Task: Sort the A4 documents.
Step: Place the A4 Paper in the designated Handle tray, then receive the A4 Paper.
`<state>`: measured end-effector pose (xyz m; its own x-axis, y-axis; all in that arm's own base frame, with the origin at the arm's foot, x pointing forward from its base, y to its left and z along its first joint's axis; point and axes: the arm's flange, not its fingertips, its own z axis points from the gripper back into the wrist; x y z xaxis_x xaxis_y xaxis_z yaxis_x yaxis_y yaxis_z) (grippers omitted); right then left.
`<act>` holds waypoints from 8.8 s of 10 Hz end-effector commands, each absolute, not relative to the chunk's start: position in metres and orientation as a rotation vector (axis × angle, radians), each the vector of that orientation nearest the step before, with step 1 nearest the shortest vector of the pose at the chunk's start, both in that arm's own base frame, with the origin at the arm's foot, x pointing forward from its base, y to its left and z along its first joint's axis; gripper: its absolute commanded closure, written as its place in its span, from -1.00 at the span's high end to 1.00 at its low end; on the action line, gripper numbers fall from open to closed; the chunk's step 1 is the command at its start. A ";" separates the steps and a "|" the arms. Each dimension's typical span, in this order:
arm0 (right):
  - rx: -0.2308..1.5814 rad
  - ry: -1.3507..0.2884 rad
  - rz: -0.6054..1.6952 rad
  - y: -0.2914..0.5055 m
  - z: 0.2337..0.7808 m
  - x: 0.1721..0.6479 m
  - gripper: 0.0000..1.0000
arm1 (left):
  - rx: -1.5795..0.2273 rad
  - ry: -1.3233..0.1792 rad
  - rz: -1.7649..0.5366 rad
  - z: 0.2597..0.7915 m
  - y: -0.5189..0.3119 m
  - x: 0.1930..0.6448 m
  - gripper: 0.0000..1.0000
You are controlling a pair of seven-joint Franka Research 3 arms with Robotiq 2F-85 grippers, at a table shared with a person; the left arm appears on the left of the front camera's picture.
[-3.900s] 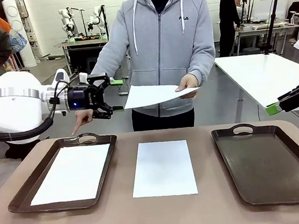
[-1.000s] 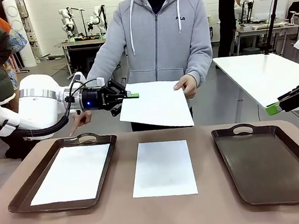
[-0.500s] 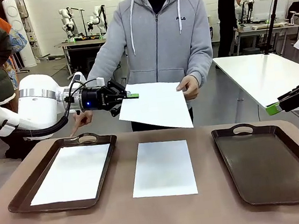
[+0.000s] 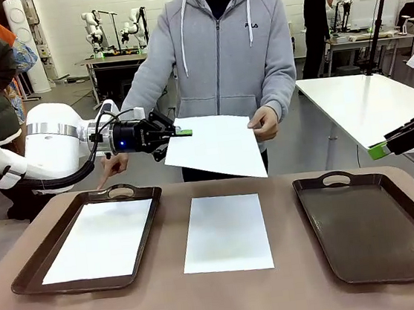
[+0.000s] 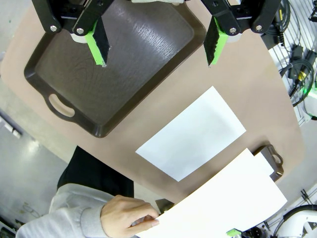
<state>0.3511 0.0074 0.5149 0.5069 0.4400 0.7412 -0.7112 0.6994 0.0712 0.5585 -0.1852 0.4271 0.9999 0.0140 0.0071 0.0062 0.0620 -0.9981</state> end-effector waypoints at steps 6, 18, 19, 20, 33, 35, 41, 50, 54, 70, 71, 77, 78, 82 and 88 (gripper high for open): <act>0.413 -0.765 0.720 0.007 0.513 0.352 1.00 | -1.356 0.079 -0.124 0.436 -0.163 0.548 -0.98; 0.413 -0.765 0.720 0.007 0.513 0.352 1.00 | -1.153 -0.142 0.025 0.384 -0.025 0.483 -0.98; 0.413 -0.765 0.720 0.007 0.513 0.352 1.00 | -1.091 -0.137 0.018 0.385 -0.018 0.487 -0.98; 0.413 -0.765 0.720 0.007 0.513 0.352 1.00 | -1.036 -0.105 -0.004 0.385 -0.013 0.491 -0.98; 0.413 -0.765 0.720 0.007 0.513 0.352 1.00 | -0.480 0.039 0.095 0.331 0.046 0.524 -0.98; 0.413 -0.765 0.720 0.007 0.513 0.352 1.00 | -0.472 0.029 0.072 0.333 0.048 0.534 -0.98; 0.413 -0.765 0.720 0.007 0.513 0.352 1.00 | -0.462 0.023 0.036 0.329 0.042 0.560 -0.98; 0.413 -0.765 0.720 0.007 0.513 0.352 1.00 | -0.375 0.114 -0.013 0.334 0.045 0.562 0.61; 0.413 -0.765 0.720 0.007 0.513 0.352 1.00 | -0.346 0.108 -0.008 0.342 0.048 0.561 1.00; 0.413 -0.765 0.720 0.007 0.513 0.352 1.00 | -0.369 0.086 -0.026 0.338 0.047 0.560 1.00; 0.413 -0.765 0.720 0.007 0.513 0.352 1.00 | -0.369 0.086 -0.026 0.338 0.047 0.560 1.00; 0.413 -0.765 0.720 0.007 0.513 0.352 1.00 | -0.074 -0.123 -0.194 0.469 -0.009 0.540 1.00; 0.413 -0.765 0.720 0.007 0.513 0.352 1.00 | -0.158 -0.268 -0.271 0.492 -0.013 0.518 1.00; 0.413 -0.765 0.720 0.007 0.513 0.352 1.00 | -0.556 -0.588 -0.667 0.534 0.016 0.448 1.00; 0.413 -0.765 0.720 0.007 0.513 0.352 1.00 | -0.504 -0.796 -0.900 0.558 0.016 0.378 1.00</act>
